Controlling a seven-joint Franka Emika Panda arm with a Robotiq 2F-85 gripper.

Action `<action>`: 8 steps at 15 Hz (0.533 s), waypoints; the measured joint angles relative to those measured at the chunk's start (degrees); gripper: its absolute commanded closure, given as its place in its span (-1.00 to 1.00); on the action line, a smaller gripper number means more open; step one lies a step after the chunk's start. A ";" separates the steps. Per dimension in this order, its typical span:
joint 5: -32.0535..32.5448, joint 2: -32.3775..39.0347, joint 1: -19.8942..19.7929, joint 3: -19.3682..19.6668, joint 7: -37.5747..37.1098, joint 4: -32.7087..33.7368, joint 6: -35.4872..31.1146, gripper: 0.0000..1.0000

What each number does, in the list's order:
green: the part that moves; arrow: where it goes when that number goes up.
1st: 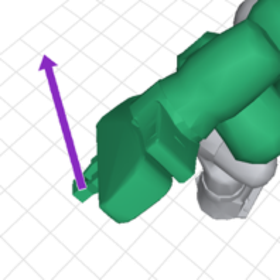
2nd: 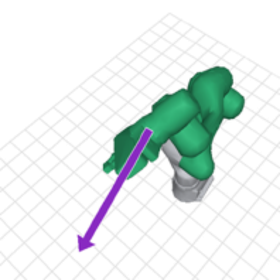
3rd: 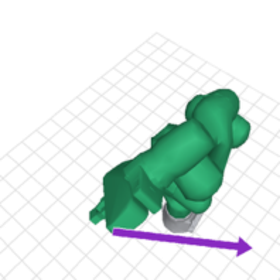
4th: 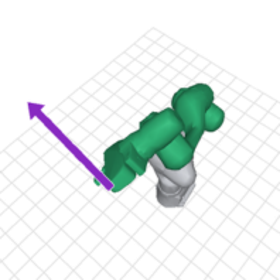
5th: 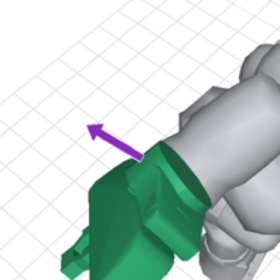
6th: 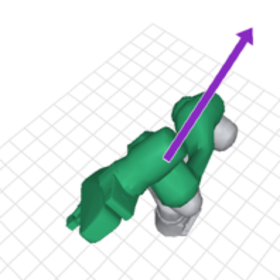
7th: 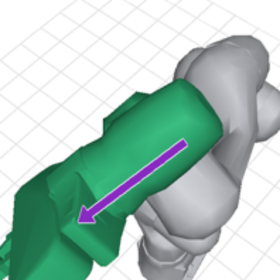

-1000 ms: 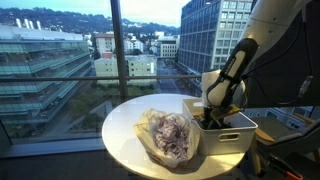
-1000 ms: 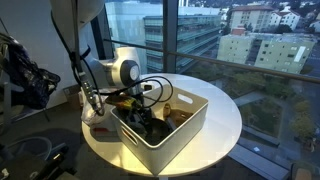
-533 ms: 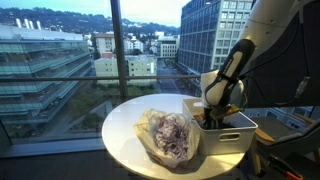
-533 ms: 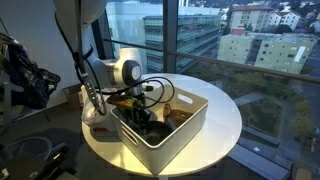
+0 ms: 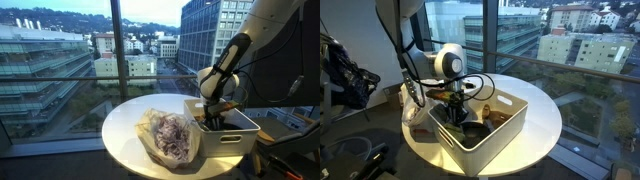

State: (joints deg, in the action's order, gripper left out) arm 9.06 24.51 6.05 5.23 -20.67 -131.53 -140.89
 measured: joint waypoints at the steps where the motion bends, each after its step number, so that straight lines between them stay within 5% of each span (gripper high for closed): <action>1: -0.18 -0.79 0.11 -0.08 -0.10 0.18 1.79 0.99; 8: 2.23 -11.53 1.46 -0.14 -4.87 0.60 17.05 0.99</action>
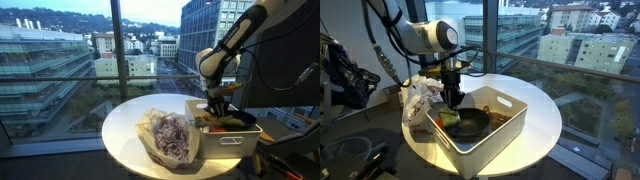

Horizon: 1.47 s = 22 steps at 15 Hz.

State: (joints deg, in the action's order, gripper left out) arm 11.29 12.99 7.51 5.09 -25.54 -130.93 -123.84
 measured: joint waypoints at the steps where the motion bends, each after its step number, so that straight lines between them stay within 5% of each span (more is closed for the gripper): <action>1: 0.76 -1.70 0.00 -0.04 -1.09 0.05 2.04 0.99; 11: 5.94 -12.12 -1.10 -2.38 -8.25 0.20 6.67 0.99; 17: 7.64 -19.72 -0.91 -9.00 -10.01 1.55 8.24 0.99; 22: 7.72 -19.17 0.58 -14.94 -9.98 2.19 5.43 0.98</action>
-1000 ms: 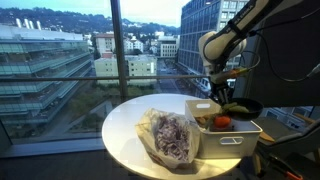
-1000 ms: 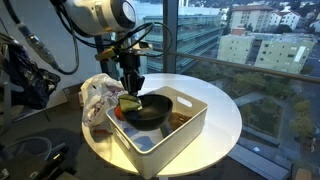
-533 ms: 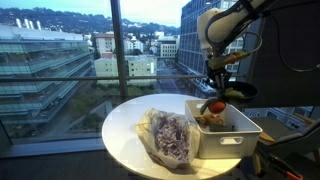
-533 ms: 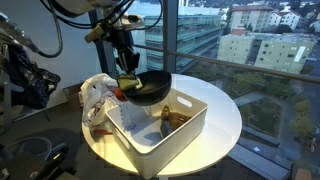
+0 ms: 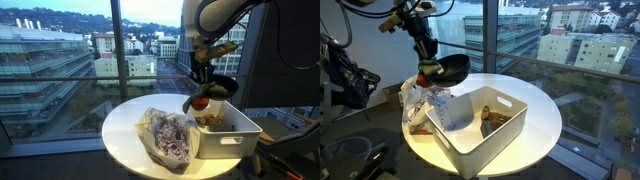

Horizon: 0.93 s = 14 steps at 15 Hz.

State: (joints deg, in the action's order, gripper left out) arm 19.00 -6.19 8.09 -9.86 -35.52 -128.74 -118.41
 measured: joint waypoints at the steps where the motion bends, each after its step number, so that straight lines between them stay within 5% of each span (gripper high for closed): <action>1: 0.05 0.71 0.40 -0.87 0.00 0.01 -1.07 0.97; 14: 6.26 17.56 7.77 -3.75 -0.02 6.03 -6.89 0.97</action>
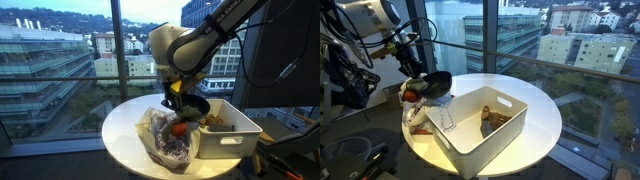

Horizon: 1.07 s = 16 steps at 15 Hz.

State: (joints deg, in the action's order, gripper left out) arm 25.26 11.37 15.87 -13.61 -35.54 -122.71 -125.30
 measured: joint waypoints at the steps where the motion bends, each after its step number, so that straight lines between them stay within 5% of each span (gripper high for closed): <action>1: 0.58 1.44 0.66 0.12 0.00 0.98 0.01 0.97; 16: 2.07 12.08 9.27 2.33 0.52 11.56 0.08 0.96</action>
State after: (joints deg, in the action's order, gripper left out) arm 27.33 23.45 25.13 -11.28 -35.01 -111.15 -125.22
